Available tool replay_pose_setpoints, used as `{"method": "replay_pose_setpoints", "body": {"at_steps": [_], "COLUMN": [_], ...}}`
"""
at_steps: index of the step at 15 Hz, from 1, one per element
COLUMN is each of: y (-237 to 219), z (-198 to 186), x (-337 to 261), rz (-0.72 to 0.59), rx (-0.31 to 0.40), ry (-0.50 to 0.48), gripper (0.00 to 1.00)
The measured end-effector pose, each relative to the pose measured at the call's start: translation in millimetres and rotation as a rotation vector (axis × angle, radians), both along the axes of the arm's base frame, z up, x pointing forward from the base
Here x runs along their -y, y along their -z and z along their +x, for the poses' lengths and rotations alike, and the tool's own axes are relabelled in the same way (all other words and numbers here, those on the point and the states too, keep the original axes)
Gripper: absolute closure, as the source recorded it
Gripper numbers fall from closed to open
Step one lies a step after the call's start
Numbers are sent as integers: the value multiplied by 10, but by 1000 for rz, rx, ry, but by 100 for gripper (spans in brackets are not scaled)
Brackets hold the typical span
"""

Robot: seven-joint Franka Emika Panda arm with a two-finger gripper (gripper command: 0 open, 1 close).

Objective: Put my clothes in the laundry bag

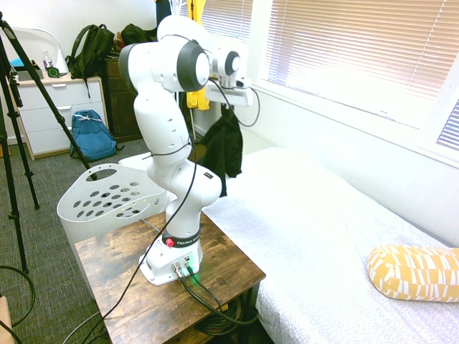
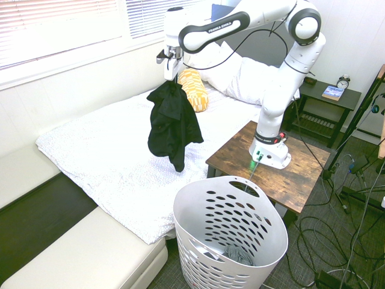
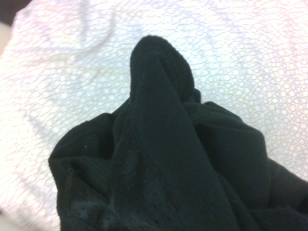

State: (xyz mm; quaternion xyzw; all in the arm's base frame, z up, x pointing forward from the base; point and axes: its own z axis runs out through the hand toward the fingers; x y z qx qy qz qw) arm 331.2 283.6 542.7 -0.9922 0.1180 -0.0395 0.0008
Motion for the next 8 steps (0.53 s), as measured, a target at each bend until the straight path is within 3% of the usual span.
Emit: {"method": "replay_pose_setpoints", "body": {"at_steps": [3, 8], "y": [-487, -842], "z": [-1181, -2627], "x": [-660, -1054], "rz": [-36, -71], "rx": [22, 22], "ry": [-127, -282], "gripper": [100, 100]}}
